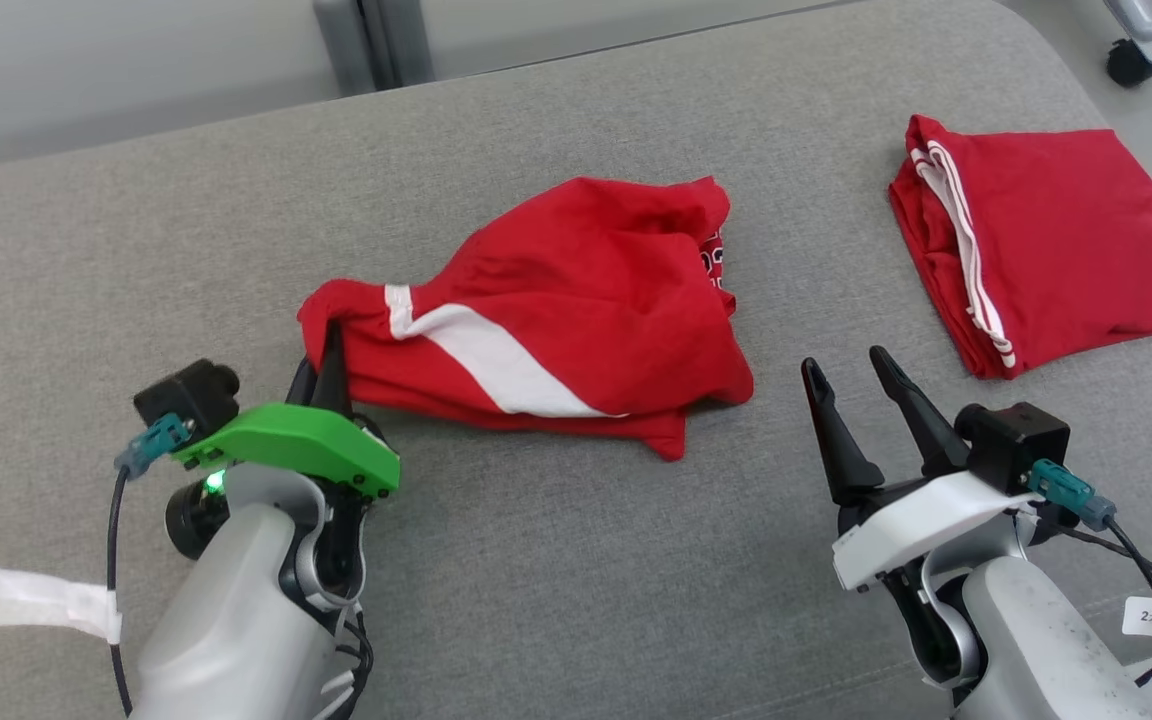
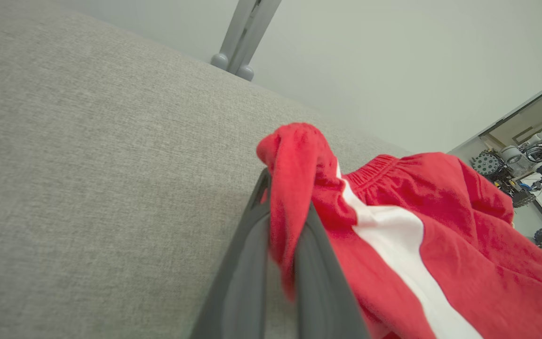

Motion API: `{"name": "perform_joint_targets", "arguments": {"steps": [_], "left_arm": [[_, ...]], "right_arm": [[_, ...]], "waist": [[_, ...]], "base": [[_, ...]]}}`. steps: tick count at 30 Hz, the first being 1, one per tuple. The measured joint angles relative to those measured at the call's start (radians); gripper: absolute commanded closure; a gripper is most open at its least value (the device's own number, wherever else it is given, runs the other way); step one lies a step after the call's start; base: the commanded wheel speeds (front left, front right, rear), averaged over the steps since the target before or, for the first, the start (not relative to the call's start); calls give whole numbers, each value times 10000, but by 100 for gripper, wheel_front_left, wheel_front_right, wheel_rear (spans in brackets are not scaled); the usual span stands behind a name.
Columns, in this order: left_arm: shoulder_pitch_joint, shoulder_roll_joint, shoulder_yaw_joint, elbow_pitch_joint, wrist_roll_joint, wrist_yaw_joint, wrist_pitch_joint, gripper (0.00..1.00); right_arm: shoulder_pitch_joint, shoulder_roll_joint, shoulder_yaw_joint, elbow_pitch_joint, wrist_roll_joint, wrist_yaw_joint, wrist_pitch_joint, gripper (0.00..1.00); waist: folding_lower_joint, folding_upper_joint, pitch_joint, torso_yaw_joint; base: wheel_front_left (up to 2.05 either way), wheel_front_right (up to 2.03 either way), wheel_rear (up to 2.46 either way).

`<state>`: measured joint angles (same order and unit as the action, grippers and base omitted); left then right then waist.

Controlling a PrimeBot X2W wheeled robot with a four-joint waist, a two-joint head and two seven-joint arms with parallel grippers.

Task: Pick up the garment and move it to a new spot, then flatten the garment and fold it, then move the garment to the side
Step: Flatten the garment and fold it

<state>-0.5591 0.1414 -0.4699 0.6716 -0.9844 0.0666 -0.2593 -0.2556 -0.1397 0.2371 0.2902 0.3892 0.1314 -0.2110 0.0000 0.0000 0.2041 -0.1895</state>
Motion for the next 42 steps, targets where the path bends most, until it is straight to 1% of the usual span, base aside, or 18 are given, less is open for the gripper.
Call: {"name": "perform_joint_targets", "arguments": {"steps": [5, 6, 7, 8, 11, 14, 16, 18, 21, 24, 25, 27, 28, 32, 35, 39, 42], "left_arm": [[1004, -186, 1350, -307, 763, 59, -33, 100], [1263, -284, 1582, -351, 901, 58, -33, 77], [1512, -355, 1703, -351, 1049, 35, -31, 13], [1730, -422, 1714, -311, 1181, -56, -31, 0], [2059, -575, 1685, -259, 1540, -228, -31, 0], [2123, -531, 1695, -401, 1977, -226, -31, 0], [2096, -280, 1628, -744, 2481, -117, -33, 0], [2001, -84, 1519, -986, 2615, -46, 61, 0], [1560, 261, 1122, -1452, 3012, -90, 727, 0], [791, 456, 725, -1697, 3106, -242, 1860, 0], [620, 472, 646, -1680, 3118, -232, 2188, 0], [224, 504, 334, -1434, 3108, -226, 3285, 0], [99, 506, 219, -1338, 3106, -234, 3661, 0], [-613, 437, -180, -978, 3202, -305, 4635, 0], [-872, 504, -405, -623, 3444, -84, 5085, 0], [-1206, 700, -708, -159, 3824, 349, 5804, 0], [-1388, 809, -780, -69, 3885, 407, 6019, 0]], "right_arm": [[42, -25, -40, -113, -40, 0, 115, 0], [47, -27, -40, -146, -44, 0, 134, 0], [52, -29, -38, -176, -56, 0, 171, 0], [58, -29, -35, -194, -56, 0, 178, 0], [122, -44, -58, -226, -61, 0, 251, 0], [206, -52, -79, -261, -69, 0, 293, 0], [225, -46, -73, -309, -77, 0, 336, 0], [243, -6, -40, -328, -132, 0, 355, 0], [251, -13, 35, -362, -125, 0, 376, 0], [258, -17, 61, -362, -107, 0, 376, 0], [258, -12, 67, -364, -104, 0, 374, 0], [257, -6, 75, -362, -94, 0, 374, 0], [257, 2, 105, -359, -94, 0, 366, 0], [246, 59, 165, -336, -94, 0, 314, 0], [237, 82, 165, -295, -46, 0, 242, 0], [234, 96, 163, -213, -35, 0, 157, 0], [225, 127, 190, -157, 2, 0, 94, 0]], "waist": [[0, 0, -98, 370], [0, 0, -126, 433], [0, 0, -157, 488], [0, 0, -190, 535], [0, 0, -295, 653], [0, 0, -395, 754], [0, 0, -482, 814], [0, 0, -519, 803], [0, 0, -528, 706], [0, 0, -503, 547], [0, 0, -493, 494], [0, 0, -460, 335], [0, 0, -444, 264], [0, 0, -345, -130], [0, 0, -270, -463], [0, 0, -157, -900], [0, 0, -70, -1178]], "base": [[0, 0, 0], [0, 0, 0], [0, 0, 0], [0, 0, 0], [0, 0, 0], [0, 0, 0], [0, 0, 0], [0, 0, 0], [0, 0, 0], [0, 0, 0], [0, 0, 0], [0, 0, 0], [0, 0, 0], [0, 0, 0], [0, 0, 0], [0, 0, 0], [0, 0, 0]]}}
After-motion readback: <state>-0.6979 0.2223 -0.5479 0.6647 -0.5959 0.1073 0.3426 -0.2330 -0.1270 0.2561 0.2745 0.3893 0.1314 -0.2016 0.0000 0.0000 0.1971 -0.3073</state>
